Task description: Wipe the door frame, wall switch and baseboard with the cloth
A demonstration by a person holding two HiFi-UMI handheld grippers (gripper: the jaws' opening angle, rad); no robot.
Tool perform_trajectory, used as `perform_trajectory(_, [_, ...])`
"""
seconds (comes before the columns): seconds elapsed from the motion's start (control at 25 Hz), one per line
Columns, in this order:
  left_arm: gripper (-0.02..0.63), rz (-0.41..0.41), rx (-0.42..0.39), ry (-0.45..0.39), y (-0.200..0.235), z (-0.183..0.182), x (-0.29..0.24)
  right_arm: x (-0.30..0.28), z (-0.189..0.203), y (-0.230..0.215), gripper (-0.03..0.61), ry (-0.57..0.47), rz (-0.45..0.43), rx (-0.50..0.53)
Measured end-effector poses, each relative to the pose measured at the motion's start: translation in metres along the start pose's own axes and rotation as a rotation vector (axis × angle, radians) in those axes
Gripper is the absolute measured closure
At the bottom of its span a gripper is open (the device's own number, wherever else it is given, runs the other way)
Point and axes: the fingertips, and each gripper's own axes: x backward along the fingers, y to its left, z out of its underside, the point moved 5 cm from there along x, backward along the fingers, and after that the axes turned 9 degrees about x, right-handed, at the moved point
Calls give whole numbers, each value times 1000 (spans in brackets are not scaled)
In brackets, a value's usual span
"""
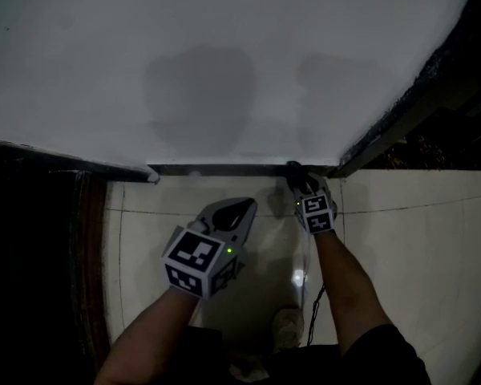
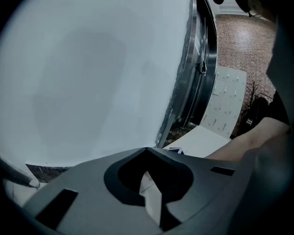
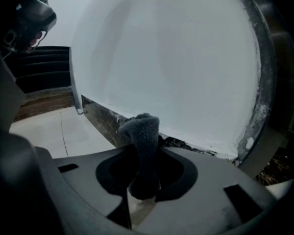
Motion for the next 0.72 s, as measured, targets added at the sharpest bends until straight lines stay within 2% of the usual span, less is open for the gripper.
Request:
perform_trajectory(0.4, [612,7,10,-3,-1,1,-2,19,23,-38,488,28,95,-101])
perform_trajectory(0.72, [612,-13,30,-18,6,-2,6,27,33,-53,488,73,140,-110])
